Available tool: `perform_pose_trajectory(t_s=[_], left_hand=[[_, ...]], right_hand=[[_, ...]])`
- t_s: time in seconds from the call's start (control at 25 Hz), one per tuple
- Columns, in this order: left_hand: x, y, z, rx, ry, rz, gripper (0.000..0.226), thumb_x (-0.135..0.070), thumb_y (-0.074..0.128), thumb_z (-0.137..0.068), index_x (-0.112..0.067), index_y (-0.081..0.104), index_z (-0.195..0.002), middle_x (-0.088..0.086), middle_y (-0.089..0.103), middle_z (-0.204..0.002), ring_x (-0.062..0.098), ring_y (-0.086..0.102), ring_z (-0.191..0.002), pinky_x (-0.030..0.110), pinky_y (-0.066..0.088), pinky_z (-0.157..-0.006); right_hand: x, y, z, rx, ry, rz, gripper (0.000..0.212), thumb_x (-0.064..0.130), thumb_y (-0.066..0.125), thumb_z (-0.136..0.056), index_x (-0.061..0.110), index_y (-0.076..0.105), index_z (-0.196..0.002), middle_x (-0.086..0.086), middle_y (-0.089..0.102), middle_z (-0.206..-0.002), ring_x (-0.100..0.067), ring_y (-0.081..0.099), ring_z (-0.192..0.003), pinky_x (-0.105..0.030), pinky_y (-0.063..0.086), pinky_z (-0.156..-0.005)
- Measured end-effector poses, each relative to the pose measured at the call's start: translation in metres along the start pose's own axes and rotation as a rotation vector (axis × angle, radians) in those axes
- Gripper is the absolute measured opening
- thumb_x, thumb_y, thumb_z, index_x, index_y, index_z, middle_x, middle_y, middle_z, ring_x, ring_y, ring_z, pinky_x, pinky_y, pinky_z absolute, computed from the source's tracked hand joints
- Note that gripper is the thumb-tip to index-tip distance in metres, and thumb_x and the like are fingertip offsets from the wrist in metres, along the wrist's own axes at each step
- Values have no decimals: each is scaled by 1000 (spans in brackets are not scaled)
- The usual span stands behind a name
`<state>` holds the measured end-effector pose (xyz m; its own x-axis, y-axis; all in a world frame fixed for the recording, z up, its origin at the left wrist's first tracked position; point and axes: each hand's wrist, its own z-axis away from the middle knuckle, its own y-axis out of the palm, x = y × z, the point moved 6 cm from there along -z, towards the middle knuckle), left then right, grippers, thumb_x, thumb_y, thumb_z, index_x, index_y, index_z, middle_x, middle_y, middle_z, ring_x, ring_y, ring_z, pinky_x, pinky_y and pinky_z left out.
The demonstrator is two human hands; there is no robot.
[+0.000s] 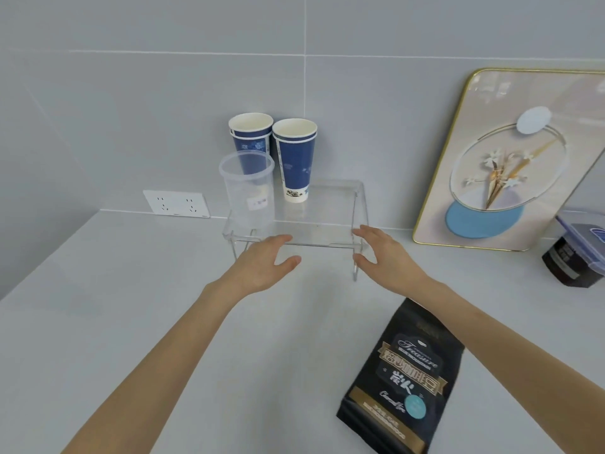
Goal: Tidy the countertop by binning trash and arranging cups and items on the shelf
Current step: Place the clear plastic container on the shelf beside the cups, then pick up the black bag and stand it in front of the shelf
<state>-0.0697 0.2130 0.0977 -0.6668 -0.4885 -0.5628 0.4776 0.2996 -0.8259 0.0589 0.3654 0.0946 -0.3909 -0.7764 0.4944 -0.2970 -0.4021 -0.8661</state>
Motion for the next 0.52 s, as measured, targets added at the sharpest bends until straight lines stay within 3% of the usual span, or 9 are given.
perform_pose_trajectory(t_s=[0.24, 0.52], left_hand=[[-35, 91, 20, 175, -44, 70, 54, -43, 46, -87, -18, 32, -133, 3, 43, -140, 20, 40, -126, 27, 30, -101], [-69, 188, 35, 320, -156, 156, 59, -45, 49, -84, -19, 30, -133, 5, 41, -141, 23, 42, -126, 34, 36, -101]], right_hand=[[-105, 6, 56, 172, 240, -12, 48, 24, 47, -90, 15, 34, -136, -10, 37, -145, -28, 36, -131, -34, 27, -109], [-182, 24, 91, 364, 450, -18, 52, 30, 46, -91, 10, 30, -136, -17, 45, -137, -31, 43, -124, -35, 36, -100]])
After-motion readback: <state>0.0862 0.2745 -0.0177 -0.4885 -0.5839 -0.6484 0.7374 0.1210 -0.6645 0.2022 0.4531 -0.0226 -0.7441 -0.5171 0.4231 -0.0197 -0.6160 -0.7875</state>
